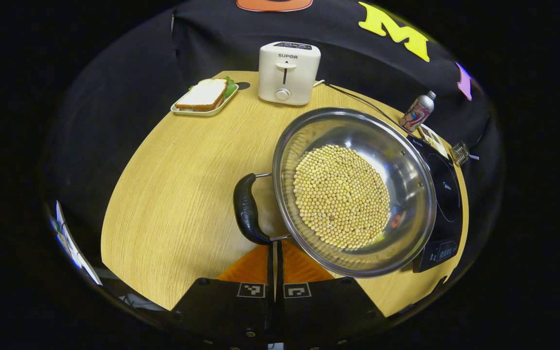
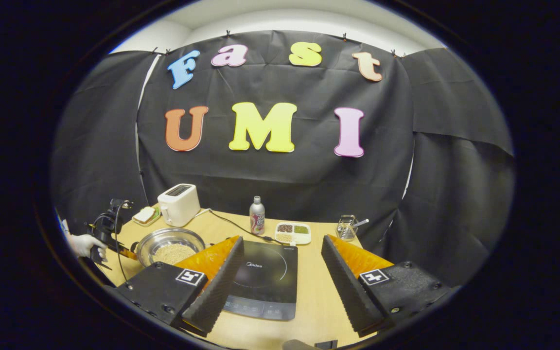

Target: First push the handle of the pot to place it horizontally, then grasp the pot with both hands and set it on the induction cooktop.

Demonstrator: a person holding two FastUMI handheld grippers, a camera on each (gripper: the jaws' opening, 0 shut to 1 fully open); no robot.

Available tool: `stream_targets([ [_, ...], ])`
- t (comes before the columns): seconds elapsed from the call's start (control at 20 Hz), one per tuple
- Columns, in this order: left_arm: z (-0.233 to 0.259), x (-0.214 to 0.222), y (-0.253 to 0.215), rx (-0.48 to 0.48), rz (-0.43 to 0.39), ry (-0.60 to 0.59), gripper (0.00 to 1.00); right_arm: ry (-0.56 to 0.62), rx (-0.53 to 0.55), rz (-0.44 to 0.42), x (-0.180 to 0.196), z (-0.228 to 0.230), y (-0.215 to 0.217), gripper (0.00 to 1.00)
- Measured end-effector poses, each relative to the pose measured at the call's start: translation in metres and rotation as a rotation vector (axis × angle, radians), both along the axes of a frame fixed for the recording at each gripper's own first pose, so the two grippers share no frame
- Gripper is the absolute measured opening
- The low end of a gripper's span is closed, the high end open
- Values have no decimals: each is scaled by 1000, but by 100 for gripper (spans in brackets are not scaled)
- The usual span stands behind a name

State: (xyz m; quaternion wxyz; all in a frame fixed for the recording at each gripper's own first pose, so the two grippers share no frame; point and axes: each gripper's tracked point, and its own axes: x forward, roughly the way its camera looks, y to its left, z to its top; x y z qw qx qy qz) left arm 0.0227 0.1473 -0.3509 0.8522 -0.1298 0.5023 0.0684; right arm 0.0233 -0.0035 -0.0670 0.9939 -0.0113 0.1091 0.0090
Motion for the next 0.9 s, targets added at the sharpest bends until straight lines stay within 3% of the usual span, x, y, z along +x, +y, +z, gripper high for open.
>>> stream_targets([
  [0.9,-2,39,37,12,4,-8,0,29,-8,-28,-13,-6,8,99],
])
